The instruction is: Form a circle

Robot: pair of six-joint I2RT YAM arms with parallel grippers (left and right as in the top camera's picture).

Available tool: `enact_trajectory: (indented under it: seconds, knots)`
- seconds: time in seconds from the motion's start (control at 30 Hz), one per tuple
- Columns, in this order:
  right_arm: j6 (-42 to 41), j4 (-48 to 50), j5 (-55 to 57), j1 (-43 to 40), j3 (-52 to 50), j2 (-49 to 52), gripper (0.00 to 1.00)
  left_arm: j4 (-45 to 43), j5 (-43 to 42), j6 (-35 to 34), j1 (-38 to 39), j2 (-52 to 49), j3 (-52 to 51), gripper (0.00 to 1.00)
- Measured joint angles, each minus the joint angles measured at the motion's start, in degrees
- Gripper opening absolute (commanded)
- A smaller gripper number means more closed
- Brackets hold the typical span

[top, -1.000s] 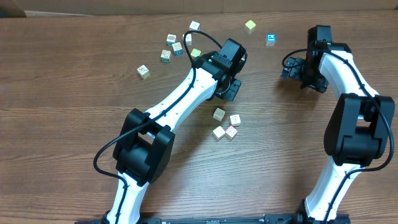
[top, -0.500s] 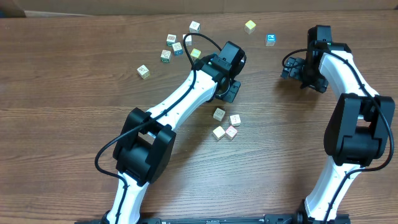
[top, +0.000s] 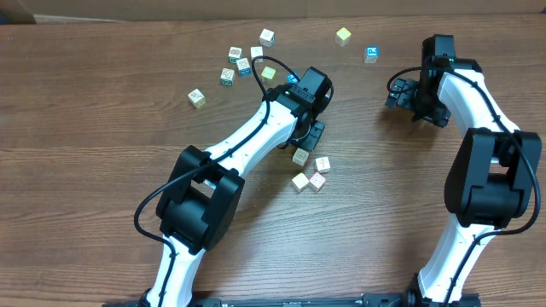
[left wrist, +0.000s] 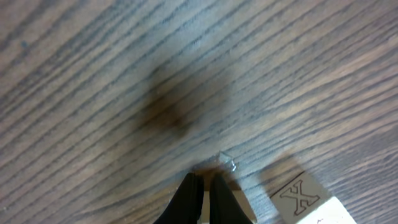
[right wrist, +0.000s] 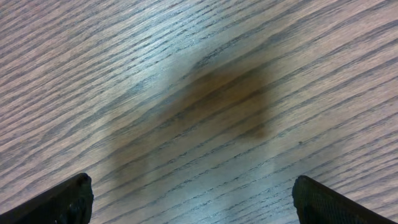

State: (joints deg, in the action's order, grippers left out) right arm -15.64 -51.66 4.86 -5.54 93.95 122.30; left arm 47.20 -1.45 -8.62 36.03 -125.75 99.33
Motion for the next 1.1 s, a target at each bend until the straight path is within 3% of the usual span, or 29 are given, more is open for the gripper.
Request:
enact_trajectory:
  seconds: [0.4, 1.1]
  knots:
    - [-0.02, 0.0, -0.02, 0.0, 0.0, 0.0, 1.0, -0.11, -0.15, 0.26, 0.0, -0.5, -0.02, 0.04]
    - [0.02, 0.0, -0.02, 0.0, 0.0, 0.0, 1.0, -1.36, -4.15, 7.82, 0.0, -3.39, -0.04, 0.04]
